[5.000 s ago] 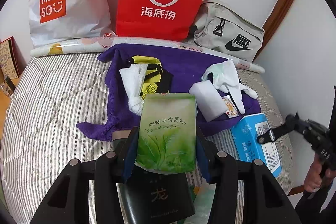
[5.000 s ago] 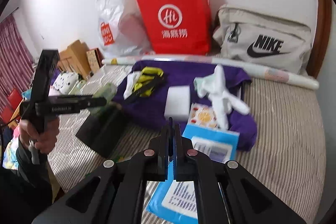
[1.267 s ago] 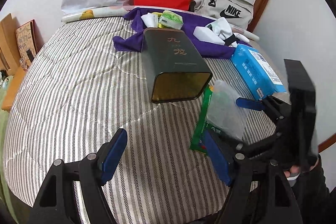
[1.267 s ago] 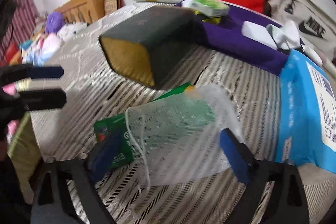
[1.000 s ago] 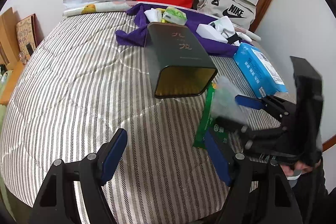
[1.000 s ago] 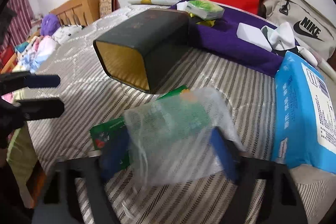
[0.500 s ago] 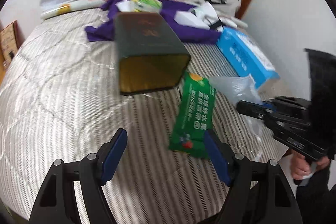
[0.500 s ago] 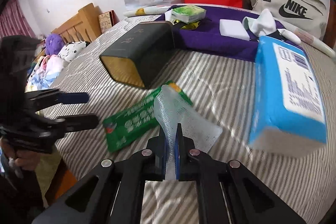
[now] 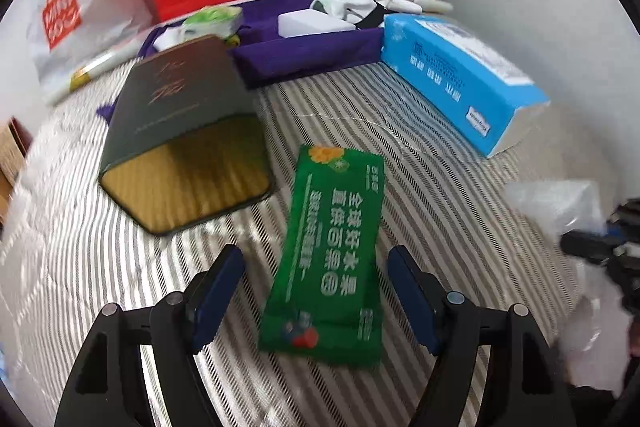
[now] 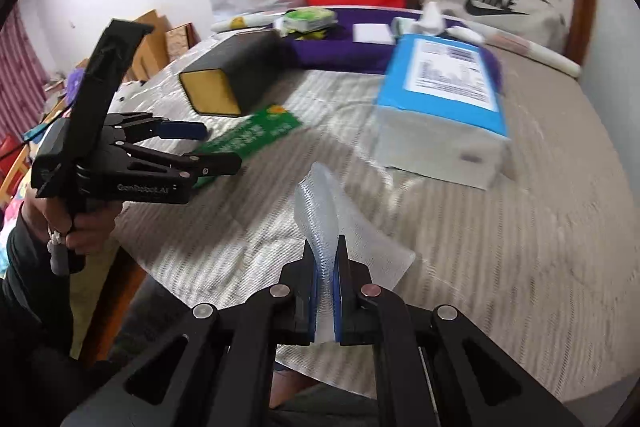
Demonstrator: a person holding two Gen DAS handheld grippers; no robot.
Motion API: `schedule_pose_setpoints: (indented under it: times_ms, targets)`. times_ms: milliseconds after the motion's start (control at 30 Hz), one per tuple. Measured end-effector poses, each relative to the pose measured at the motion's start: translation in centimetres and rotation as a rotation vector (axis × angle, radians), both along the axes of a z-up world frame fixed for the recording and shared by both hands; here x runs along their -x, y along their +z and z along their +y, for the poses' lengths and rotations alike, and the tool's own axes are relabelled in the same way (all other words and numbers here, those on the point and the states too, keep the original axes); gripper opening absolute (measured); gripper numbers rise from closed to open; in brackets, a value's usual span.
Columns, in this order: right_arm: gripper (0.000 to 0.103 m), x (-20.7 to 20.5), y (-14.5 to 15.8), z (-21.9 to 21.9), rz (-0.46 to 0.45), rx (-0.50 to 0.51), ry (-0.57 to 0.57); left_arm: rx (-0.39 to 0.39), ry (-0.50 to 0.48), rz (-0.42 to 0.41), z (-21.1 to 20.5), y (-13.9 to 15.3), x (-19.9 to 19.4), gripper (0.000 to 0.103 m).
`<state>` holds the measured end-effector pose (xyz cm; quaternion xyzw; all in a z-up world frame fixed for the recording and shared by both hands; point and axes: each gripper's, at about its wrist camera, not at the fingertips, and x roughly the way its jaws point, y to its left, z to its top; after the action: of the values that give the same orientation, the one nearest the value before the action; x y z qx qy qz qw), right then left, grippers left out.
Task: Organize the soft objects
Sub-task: 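Grasp the clear mesh bag with the right tool while the left tool grasps the green fruit package, then carry the green fruit package with the left tool while the right tool carries the mesh bag to the towel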
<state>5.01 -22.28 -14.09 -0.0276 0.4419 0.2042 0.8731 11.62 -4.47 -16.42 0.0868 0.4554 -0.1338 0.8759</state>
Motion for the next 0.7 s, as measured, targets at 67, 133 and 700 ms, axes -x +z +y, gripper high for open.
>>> schedule_pose_setpoints:
  times_ms: [67, 133, 700]
  targets:
    - [0.006, -0.5, -0.2, -1.2, 0.001, -0.004, -0.043, 0.003, 0.000, -0.011, -0.3, 0.0, -0.1, 0.071]
    - [0.006, -1.0, -0.6, -2.2, 0.002, -0.006, -0.083, 0.008, 0.007, -0.027, -0.3, 0.1, -0.1, 0.061]
    - [0.007, -2.5, -2.7, -3.6, -0.009, -0.068, -0.111, 0.034, 0.114, -0.007, 2.7, 0.8, 4.0, 0.026]
